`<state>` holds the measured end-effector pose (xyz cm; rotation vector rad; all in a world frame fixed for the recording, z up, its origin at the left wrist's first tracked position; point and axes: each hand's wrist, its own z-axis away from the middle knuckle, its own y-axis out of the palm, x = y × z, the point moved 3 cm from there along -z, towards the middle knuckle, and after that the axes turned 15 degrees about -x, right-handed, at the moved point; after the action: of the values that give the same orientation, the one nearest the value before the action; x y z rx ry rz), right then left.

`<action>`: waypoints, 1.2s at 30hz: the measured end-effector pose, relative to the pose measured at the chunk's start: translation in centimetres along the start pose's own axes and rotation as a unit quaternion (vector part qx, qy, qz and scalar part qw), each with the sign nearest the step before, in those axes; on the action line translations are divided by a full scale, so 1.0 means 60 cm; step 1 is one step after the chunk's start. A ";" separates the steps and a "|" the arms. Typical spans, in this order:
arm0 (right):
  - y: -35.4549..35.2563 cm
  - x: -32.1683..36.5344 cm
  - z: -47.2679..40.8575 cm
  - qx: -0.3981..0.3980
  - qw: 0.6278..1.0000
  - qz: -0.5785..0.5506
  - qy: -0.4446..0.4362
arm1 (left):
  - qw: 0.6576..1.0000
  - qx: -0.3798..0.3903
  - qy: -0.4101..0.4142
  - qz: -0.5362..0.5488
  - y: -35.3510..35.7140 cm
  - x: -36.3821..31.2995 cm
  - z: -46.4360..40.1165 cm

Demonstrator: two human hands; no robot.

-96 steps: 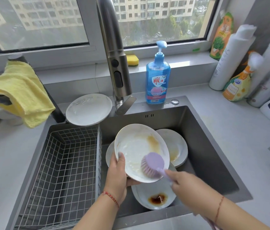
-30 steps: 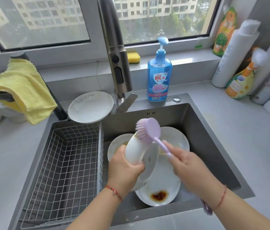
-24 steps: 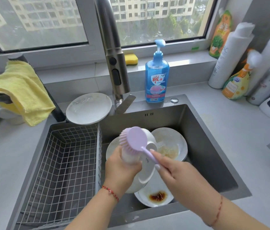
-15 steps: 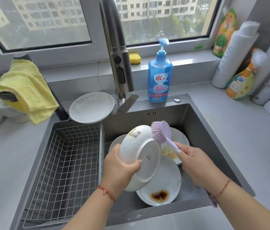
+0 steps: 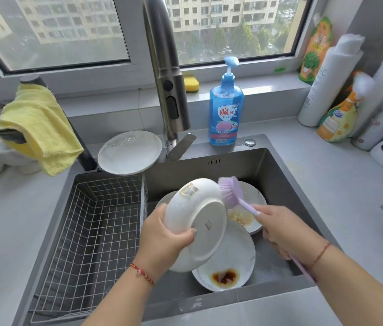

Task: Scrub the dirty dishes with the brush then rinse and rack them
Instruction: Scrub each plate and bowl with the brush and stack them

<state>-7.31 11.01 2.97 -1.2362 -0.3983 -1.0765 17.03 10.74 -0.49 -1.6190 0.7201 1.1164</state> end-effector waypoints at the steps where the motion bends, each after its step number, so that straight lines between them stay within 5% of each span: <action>1: 0.005 -0.020 -0.002 0.016 0.997 -0.040 0.065 | 1.000 -0.011 -0.005 0.014 -0.005 -0.002 -0.004; 5: 0.049 -0.069 0.002 0.034 0.957 -0.196 0.210 | 0.991 -0.062 -0.050 0.108 -0.015 -0.002 -0.018; 16: 0.104 -0.034 -0.014 0.028 0.903 -0.396 0.162 | 0.942 -0.041 -0.110 0.315 0.010 -0.023 -0.015; 21: 0.067 -0.024 -0.037 0.002 0.949 -0.312 0.051 | 0.949 0.027 -0.117 0.291 0.000 -0.025 -0.037; 27: 0.022 0.005 -0.063 0.035 0.984 -0.161 -0.073 | 0.983 0.115 -0.075 0.122 -0.008 -0.036 -0.057; 36: 0.001 0.010 -0.071 0.064 0.988 -0.060 -0.128 | 0.978 0.190 -0.059 0.068 0.012 -0.050 -0.057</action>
<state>-8.22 6.91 1.93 -1.2516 -0.7361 -0.9787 16.32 7.09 2.22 -1.1855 0.9154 1.0838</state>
